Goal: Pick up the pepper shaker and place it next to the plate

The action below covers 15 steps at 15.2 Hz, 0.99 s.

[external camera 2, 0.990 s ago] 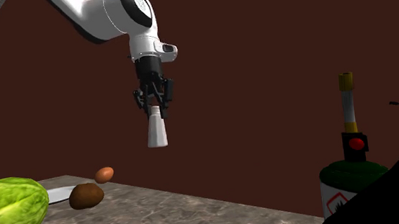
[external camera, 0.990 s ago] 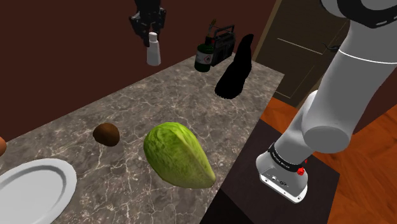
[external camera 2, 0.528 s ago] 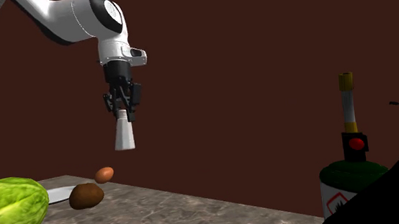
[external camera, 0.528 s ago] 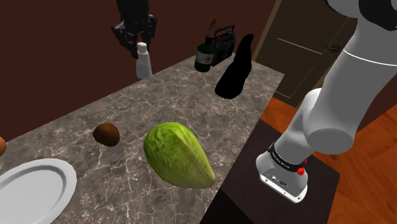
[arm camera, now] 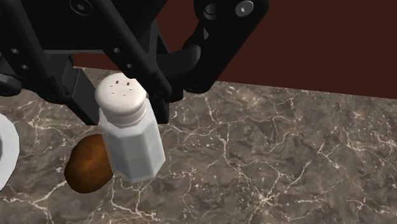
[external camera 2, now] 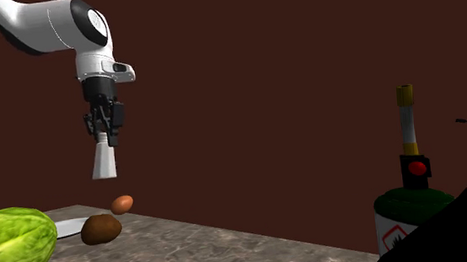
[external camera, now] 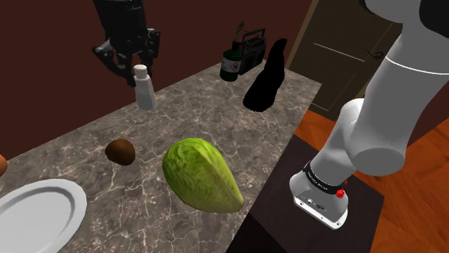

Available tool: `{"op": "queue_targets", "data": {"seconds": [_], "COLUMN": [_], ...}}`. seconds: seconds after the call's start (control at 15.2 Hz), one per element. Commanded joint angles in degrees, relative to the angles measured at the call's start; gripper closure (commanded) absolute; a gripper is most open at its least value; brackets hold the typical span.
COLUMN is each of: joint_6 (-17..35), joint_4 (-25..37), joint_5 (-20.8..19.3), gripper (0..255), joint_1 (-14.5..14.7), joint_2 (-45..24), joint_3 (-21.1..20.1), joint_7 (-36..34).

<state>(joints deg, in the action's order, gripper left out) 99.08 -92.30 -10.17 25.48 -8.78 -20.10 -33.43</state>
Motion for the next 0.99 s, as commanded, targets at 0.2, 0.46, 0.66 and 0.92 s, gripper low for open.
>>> {"op": "queue_targets", "data": {"seconds": [0.2, 0.46, 0.66, 0.92], "joint_6": [-2.0, -4.1, -6.0, -9.3], "joint_4": [3.6, 8.0, 12.4, 20.0], "joint_5": [-1.2, -2.6, -4.0, -6.3], "gripper": [255, 255, 255, 255], "joint_1": [4.2, 8.1, 11.5, 16.7], "joint_2": [-2.7, -6.2, -9.5, -14.9], "joint_3": [-2.5, -4.4, -5.5, -6.6], "joint_7": [-6.6, -11.9, -15.8, -20.7]}}
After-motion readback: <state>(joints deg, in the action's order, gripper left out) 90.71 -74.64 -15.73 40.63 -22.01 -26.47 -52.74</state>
